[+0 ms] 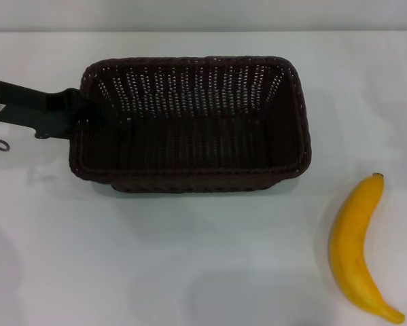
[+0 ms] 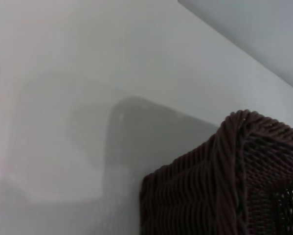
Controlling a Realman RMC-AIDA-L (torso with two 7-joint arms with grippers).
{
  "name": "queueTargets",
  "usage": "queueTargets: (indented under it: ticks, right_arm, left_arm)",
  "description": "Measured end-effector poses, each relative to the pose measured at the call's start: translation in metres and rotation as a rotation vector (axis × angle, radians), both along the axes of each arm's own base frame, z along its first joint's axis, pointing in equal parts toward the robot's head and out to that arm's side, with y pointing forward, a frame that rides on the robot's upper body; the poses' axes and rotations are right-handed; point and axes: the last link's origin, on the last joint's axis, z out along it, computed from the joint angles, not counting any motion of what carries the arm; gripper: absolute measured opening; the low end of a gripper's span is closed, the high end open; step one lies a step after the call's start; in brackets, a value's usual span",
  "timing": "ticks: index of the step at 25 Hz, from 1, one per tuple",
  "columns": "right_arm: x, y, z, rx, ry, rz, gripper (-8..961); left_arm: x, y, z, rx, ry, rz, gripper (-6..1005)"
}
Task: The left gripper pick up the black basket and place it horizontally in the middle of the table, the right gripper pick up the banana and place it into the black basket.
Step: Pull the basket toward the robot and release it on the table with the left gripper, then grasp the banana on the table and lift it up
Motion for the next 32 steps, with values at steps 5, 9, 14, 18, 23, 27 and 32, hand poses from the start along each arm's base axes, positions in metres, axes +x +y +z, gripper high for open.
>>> queueTargets:
  ticks: [5,9,14,18,23,27,32]
  right_arm:
    - [0.001,-0.002,-0.001,0.0,0.004,-0.002,854]
    - [0.002,-0.004,-0.001,0.001,0.005,-0.003,854]
    - [0.004,-0.007,0.002,-0.003,0.107,0.01,854]
    - [0.007,-0.013,0.011,-0.082,0.273,0.06,854]
    - [0.009,-0.019,0.03,-0.319,0.394,0.108,854]
    - [-0.002,-0.025,0.046,-0.545,0.403,0.13,854]
    - [-0.039,-0.036,0.053,-0.774,0.181,0.112,854]
  left_arm:
    - [-0.003,-0.004,0.004,0.005,-0.009,-0.024,468]
    - [-0.016,-0.015,0.015,0.041,-0.03,-0.043,601]
    - [-0.034,-0.038,0.026,0.126,-0.123,-0.101,683]
    - [-0.057,-0.064,0.045,0.381,-0.207,-0.234,694]
    - [-0.092,-0.103,0.063,0.766,-0.224,-0.296,694]
    - [-0.116,-0.126,0.069,0.986,-0.158,-0.275,693]
    - [-0.132,-0.148,0.065,1.273,-0.06,-0.234,693]
